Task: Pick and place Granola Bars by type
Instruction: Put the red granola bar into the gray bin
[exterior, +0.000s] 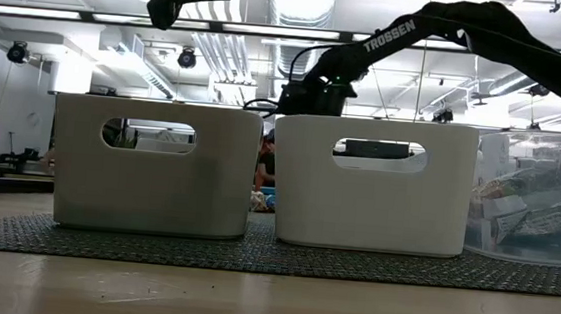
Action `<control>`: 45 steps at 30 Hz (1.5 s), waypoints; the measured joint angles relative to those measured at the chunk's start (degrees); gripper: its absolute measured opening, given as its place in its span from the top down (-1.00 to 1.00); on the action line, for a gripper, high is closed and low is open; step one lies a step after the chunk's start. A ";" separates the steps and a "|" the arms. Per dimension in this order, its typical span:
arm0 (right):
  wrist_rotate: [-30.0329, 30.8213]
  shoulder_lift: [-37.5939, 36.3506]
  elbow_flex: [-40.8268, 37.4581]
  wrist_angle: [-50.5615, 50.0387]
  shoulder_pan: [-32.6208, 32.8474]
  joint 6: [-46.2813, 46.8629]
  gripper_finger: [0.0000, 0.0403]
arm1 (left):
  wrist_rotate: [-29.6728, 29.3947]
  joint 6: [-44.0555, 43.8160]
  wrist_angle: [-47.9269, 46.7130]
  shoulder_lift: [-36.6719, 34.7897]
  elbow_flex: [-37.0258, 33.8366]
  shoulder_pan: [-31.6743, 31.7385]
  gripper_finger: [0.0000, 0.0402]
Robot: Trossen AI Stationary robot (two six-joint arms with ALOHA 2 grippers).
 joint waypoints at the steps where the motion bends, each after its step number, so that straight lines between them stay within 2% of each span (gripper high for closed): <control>1: 0.00 0.00 -0.04 0.22 0.00 0.38 -0.20 | 0.00 0.00 0.00 0.00 0.00 -0.02 1.00; 29: -1.60 2.40 -2.81 0.56 0.00 0.59 -0.19 | 0.00 -0.50 -0.02 0.00 0.00 -0.02 1.00; 37: -1.70 2.40 -3.13 0.56 -0.02 0.52 -0.06 | 0.00 -0.50 -0.04 0.00 0.00 -0.01 1.00; 45: -1.98 2.40 -3.15 0.53 -0.02 -0.09 0.16 | 0.00 -0.48 -0.04 0.00 0.00 -0.02 1.00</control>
